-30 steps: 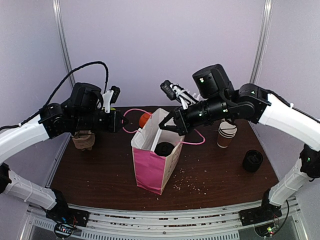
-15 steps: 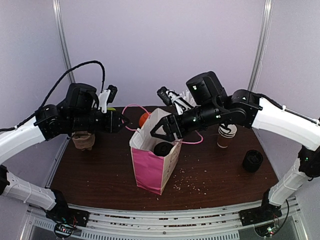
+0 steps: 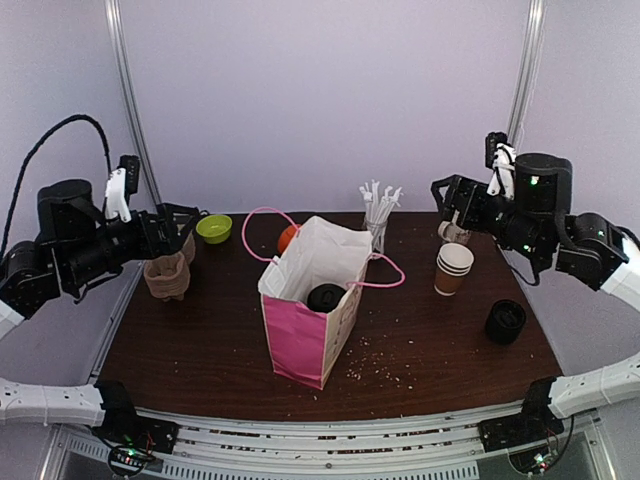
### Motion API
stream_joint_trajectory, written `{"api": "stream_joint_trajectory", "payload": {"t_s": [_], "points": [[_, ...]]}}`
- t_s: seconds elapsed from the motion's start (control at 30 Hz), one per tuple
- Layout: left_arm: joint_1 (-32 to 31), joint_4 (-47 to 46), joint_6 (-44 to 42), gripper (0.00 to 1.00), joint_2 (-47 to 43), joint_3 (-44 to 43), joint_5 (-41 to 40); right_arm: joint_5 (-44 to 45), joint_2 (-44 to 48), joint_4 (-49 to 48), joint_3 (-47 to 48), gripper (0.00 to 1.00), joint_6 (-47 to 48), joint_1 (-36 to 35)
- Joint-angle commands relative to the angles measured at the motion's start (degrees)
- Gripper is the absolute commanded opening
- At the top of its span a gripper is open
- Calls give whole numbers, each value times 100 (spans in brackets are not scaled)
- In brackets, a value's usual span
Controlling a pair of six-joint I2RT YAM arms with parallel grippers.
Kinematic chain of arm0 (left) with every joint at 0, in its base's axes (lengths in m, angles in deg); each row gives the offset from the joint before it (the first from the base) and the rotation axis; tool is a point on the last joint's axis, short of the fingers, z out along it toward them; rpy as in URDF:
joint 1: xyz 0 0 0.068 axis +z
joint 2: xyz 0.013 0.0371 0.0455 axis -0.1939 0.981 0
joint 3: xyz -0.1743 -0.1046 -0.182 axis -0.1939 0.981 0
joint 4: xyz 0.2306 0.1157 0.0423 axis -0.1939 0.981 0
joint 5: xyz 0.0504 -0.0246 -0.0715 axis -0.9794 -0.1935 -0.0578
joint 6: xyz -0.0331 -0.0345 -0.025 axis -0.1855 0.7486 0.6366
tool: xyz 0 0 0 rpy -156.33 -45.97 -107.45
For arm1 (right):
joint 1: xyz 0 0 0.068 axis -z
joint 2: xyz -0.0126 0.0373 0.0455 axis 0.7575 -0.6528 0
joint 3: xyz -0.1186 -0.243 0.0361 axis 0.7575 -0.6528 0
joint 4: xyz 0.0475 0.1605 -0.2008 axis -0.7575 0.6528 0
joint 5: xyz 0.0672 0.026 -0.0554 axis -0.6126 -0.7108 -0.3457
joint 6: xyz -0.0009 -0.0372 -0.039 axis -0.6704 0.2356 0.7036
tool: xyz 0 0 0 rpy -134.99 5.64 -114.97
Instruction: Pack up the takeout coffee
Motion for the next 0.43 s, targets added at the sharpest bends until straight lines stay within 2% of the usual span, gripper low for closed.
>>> {"api": "stream_joint_trajectory", "payload": {"t_s": [0.0,0.17,0.27,0.4], "points": [[41,-312,-420,98,-328,376,-1059,879,-189,244,-604,87,-912,792],[328,-625,-601,98,94,636,-886,872,-42,57,-1420,90,-1269,1597],[479,-793,-544,98,326,717,-747,1248,229,-223,-1856,99,-1245,1669],[481,-1043,-537,98,388,801,-824,1574,349,-307,-2049,100,-1246,1670]]}}
